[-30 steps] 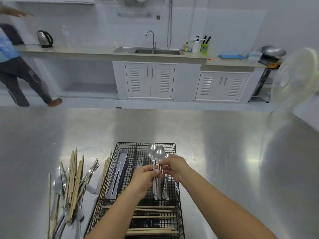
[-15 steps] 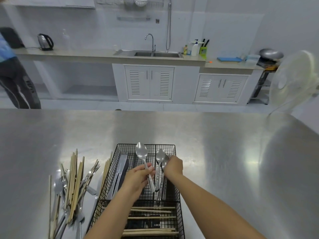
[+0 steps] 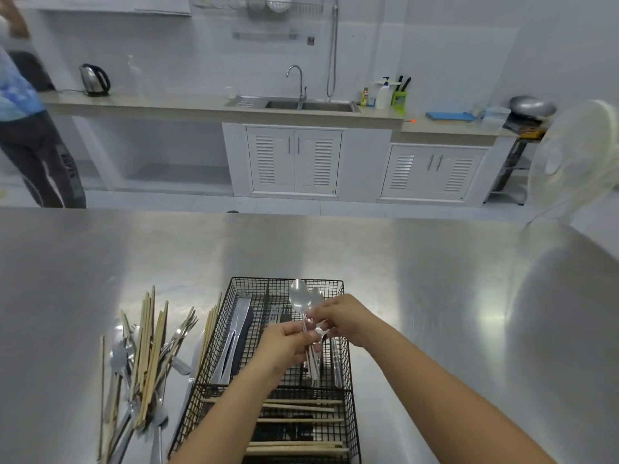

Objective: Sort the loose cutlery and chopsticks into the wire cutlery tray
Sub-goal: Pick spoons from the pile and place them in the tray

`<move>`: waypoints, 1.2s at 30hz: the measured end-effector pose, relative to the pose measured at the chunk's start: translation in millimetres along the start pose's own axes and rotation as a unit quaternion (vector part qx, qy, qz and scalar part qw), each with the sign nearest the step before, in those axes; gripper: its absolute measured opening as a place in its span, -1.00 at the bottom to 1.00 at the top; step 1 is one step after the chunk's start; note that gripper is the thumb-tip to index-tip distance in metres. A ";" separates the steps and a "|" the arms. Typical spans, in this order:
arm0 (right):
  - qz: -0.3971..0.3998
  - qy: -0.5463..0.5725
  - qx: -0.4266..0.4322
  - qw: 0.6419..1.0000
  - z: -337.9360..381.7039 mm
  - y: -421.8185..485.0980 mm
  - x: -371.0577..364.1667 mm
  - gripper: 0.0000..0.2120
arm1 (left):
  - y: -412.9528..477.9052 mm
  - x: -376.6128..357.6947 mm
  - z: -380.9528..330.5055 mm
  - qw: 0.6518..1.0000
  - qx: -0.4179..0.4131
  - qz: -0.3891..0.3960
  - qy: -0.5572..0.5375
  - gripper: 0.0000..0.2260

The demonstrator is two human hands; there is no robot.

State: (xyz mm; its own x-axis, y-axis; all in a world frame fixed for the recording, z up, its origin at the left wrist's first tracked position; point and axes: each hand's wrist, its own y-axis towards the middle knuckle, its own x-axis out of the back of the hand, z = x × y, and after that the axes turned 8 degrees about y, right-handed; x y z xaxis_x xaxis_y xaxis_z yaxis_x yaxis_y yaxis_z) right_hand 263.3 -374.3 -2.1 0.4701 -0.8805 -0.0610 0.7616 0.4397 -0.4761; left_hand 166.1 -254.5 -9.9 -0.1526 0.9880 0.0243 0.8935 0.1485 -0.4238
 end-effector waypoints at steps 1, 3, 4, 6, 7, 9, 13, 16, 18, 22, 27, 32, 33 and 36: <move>-0.017 0.011 -0.005 1.000 -1.1 0.0 -0.5 -0.91 | 0.0 -2.3 -0.9 1.000 -0.005 0.005 0.013 -0.83; -0.042 0.043 -0.032 0.998 -4.2 1.6 -0.6 -0.89 | -0.5 -5.2 -2.6 0.999 -0.010 0.010 0.043 -0.84; -0.042 0.061 -0.048 0.996 -4.8 0.9 -0.7 -0.88 | -0.8 -5.7 -2.9 0.998 -0.011 0.010 0.053 -0.84; -0.028 0.085 -0.069 0.994 -6.1 1.7 0.3 -0.89 | -0.2 -5.3 -2.6 0.998 -0.013 0.008 0.066 -0.84; -0.019 0.094 -0.073 0.993 -7.2 2.4 0.6 -0.90 | 0.4 -4.6 -2.5 0.997 -0.013 0.006 0.071 -0.85; -0.007 0.104 -0.078 0.992 -7.7 2.9 1.0 -0.90 | 1.7 -2.5 -3.2 0.997 -0.008 0.008 0.080 -0.88; -0.015 0.141 -0.097 0.985 -8.0 7.5 -1.8 -0.92 | 4.6 0.9 -6.1 0.996 -0.007 0.026 0.090 -0.85; -0.065 0.156 -0.096 0.981 -10.9 14.9 -2.3 -0.87 | 7.1 6.6 -3.3 0.996 -0.006 -0.005 0.092 -0.76; -0.117 0.129 -0.087 0.981 -13.0 18.1 -2.4 -0.88 | 9.7 15.6 1.4 0.996 -0.001 -0.054 0.065 -0.69; -0.216 0.014 -0.072 0.974 -16.2 24.4 -10.4 -0.86 | 6.3 42.4 6.2 0.987 0.004 -0.151 -0.062 -0.80; -0.254 -0.070 -0.059 0.963 -29.8 31.2 -25.0 -0.70 | -7.9 71.6 4.3 0.957 -0.025 -0.239 -0.164 -0.86; -0.268 -0.161 -0.043 0.949 -32.5 28.2 -30.4 -0.62 | -20.4 98.1 8.8 0.941 -0.027 -0.267 -0.205 -0.86; -0.271 -0.179 -0.034 0.945 -33.5 28.6 -32.5 -0.63 | -22.3 102.8 10.2 0.939 -0.024 -0.268 -0.214 -0.85; -0.301 -0.202 0.000 0.932 -36.0 26.4 -39.4 -0.60 | -26.1 113.6 14.0 0.937 -0.012 -0.265 -0.227 -0.86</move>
State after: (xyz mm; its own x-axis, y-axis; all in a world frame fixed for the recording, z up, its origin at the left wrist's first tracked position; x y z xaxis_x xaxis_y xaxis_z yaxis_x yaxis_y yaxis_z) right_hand 248.8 -334.4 -43.8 0.0868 -0.8283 0.5535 0.9416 -0.1133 -0.3172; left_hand 119.5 -146.8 -8.8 -0.7373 0.6552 -0.1643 0.6492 0.6201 -0.4404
